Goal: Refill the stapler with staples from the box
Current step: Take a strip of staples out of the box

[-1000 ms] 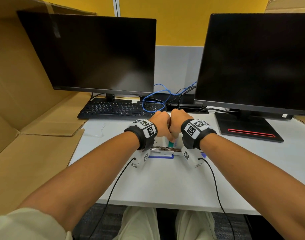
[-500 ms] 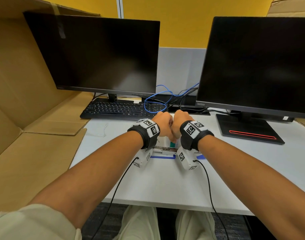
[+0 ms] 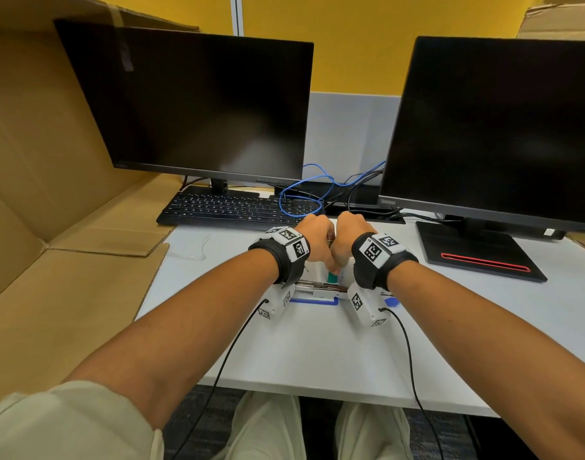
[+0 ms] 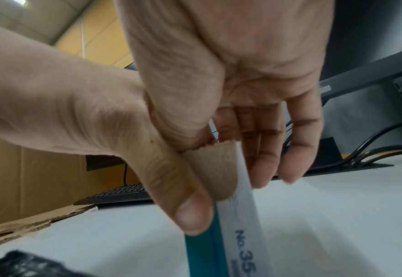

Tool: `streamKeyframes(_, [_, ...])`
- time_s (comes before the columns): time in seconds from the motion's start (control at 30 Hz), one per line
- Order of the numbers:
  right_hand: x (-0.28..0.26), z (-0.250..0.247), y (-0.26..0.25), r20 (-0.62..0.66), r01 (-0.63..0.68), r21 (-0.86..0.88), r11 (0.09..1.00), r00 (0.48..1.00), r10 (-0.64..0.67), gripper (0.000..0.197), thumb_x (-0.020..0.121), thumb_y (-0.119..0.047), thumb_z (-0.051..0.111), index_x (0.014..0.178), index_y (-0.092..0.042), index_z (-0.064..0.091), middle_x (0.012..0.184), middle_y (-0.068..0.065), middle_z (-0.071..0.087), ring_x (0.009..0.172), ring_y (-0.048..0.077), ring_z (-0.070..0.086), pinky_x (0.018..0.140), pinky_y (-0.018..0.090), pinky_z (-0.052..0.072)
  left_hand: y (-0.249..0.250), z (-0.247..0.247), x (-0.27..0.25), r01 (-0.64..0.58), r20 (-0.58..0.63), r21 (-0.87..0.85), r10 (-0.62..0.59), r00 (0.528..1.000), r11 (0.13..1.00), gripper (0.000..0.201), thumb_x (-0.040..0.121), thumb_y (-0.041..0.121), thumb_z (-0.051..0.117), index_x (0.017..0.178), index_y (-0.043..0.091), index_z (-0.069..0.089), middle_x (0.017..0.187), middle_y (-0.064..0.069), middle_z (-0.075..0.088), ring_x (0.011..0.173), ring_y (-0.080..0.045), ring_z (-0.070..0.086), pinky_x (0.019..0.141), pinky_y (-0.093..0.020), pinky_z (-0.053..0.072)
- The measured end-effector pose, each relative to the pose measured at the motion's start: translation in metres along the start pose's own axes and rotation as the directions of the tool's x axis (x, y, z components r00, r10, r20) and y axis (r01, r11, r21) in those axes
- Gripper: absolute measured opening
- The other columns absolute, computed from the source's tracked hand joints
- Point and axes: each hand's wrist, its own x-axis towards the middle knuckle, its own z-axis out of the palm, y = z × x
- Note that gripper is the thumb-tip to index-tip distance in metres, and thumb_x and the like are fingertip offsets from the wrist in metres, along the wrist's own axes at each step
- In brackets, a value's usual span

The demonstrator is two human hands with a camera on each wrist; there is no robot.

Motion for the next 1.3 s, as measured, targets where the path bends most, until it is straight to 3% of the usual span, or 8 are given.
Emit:
streamKeyframes(0.13, [-0.003,-0.003,-0.005,0.03,0.046,-0.14,0.989,0.999,-0.042,0.041,0.072,-0.014,0.08,0.105,-0.011,0.055,0.092,0.008,0.058,0.08,0.025,0.059,0.079,0.039,0.057,0.0,0.0,0.0,-0.027,-0.001,0.008,0.027,1.0,1.0,0.056,0.056,0.035,0.091,0.102,0.011,0.069,0.1,-0.004,0.072,0.087,-0.02,0.064,0.086,-0.036,0.057])
streamKeyframes(0.3, [0.0,-0.008,-0.011,0.055,0.076,-0.228,0.971,0.996,-0.065,0.033,0.076,-0.015,0.077,0.106,-0.01,0.063,0.088,0.006,0.059,0.078,0.025,0.059,0.073,0.037,0.054,-0.001,0.0,0.001,-0.029,0.003,0.006,0.029,1.0,1.0,0.055,0.052,0.034,0.093,0.099,0.014,0.071,0.097,-0.003,0.073,0.089,-0.021,0.065,0.086,-0.038,0.058])
streamKeyframes(0.43, [0.005,-0.007,-0.013,0.091,0.071,-0.191,0.979,0.994,-0.054,0.034,0.077,-0.013,0.075,0.109,-0.009,0.062,0.082,0.005,0.057,0.079,0.023,0.06,0.078,0.037,0.056,-0.001,-0.001,0.001,-0.025,0.002,0.014,0.025,1.0,1.0,0.057,0.05,0.036,0.093,0.099,0.016,0.071,0.096,-0.001,0.072,0.087,-0.02,0.063,0.087,-0.038,0.057])
streamKeyframes(0.7, [0.012,0.001,-0.005,0.052,0.034,-0.108,0.994,0.998,-0.028,0.033,0.078,-0.012,0.076,0.107,-0.007,0.061,0.071,0.004,0.051,0.079,0.023,0.059,0.074,0.034,0.053,0.002,-0.002,-0.003,-0.029,0.01,0.005,0.029,1.0,1.0,0.054,0.055,0.032,0.092,0.101,0.012,0.071,0.098,-0.004,0.074,0.089,-0.021,0.067,0.082,-0.032,0.057])
streamKeyframes(0.93, [0.015,0.003,-0.002,0.068,0.01,-0.085,0.996,0.998,-0.004,0.035,0.075,-0.012,0.078,0.105,-0.007,0.061,0.072,0.005,0.053,0.078,0.023,0.06,0.072,0.034,0.054,0.004,-0.004,-0.005,-0.02,0.017,0.0,0.02,1.0,1.0,0.053,0.058,0.03,0.091,0.103,0.01,0.071,0.1,-0.006,0.075,0.091,-0.023,0.069,0.087,-0.036,0.058])
streamKeyframes(1.13, [0.017,0.002,0.004,0.072,0.028,-0.057,0.998,0.997,-0.024,0.043,0.071,-0.012,0.081,0.102,-0.012,0.05,0.093,0.009,0.057,0.085,0.025,0.061,0.078,0.036,0.057,0.004,-0.004,-0.004,-0.007,0.019,0.019,0.006,1.0,1.0,0.057,0.056,0.033,0.092,0.104,0.01,0.07,0.1,-0.006,0.071,0.091,-0.023,0.066,0.085,-0.036,0.058])
streamKeyframes(1.23, [0.019,0.0,0.008,0.131,0.116,-0.078,0.99,0.986,-0.105,0.037,0.073,-0.01,0.079,0.107,-0.004,0.065,0.095,0.011,0.067,0.084,0.027,0.069,0.078,0.039,0.061,0.002,-0.006,-0.004,0.003,0.026,0.01,-0.003,1.0,1.0,0.056,0.058,0.032,0.091,0.105,0.011,0.069,0.101,-0.006,0.071,0.09,-0.023,0.066,0.084,-0.034,0.057])
streamKeyframes(1.3, [0.019,-0.004,0.013,0.187,0.203,-0.105,0.974,0.966,-0.181,0.025,0.08,-0.009,0.074,0.104,-0.006,0.075,0.096,0.011,0.074,0.075,0.02,0.069,0.07,0.033,0.062,0.0,-0.006,-0.005,0.009,0.025,0.011,-0.009,1.0,1.0,0.063,0.056,0.033,0.092,0.11,0.013,0.066,0.107,-0.007,0.068,0.096,-0.025,0.065,0.083,-0.035,0.056])
